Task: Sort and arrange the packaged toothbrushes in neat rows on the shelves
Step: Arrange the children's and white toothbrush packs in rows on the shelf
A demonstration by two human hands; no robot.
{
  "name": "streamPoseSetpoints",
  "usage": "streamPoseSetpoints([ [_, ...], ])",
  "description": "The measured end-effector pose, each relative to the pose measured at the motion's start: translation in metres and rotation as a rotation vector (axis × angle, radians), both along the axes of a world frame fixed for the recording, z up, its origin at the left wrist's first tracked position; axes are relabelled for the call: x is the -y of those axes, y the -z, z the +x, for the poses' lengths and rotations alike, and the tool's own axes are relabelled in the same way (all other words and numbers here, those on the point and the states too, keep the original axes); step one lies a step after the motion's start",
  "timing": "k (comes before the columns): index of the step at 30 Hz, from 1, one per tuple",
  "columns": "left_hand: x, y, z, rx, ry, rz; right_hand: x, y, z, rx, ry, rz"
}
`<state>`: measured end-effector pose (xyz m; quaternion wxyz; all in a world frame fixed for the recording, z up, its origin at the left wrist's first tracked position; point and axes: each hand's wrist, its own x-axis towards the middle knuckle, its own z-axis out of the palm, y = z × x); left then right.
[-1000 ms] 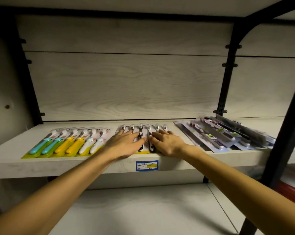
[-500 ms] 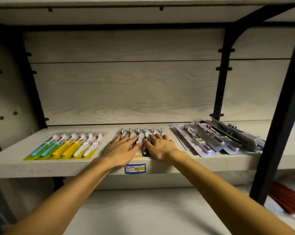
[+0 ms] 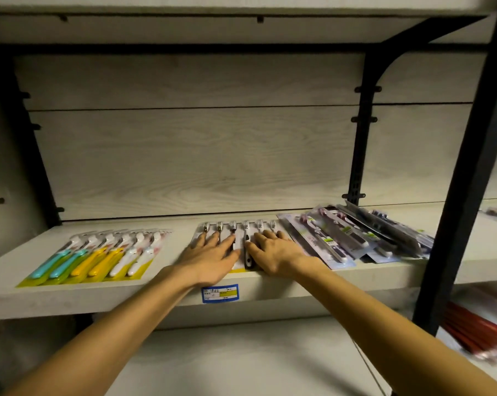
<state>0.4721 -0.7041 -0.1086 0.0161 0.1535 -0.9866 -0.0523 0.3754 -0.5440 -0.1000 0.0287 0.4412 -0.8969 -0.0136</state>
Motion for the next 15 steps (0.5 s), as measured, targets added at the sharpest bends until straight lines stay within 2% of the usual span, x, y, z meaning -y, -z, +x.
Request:
streamPoseSetpoints([
  [6,-0.037,-0.004,-0.02,-0.008,0.044,0.021,-0.037,-0.001,-0.021,-0.093,-0.015,0.114],
  [15,-0.091,-0.003,-0.059,-0.017,0.065,0.0,-0.097,-0.005,-0.052,-0.098,-0.021,0.153],
])
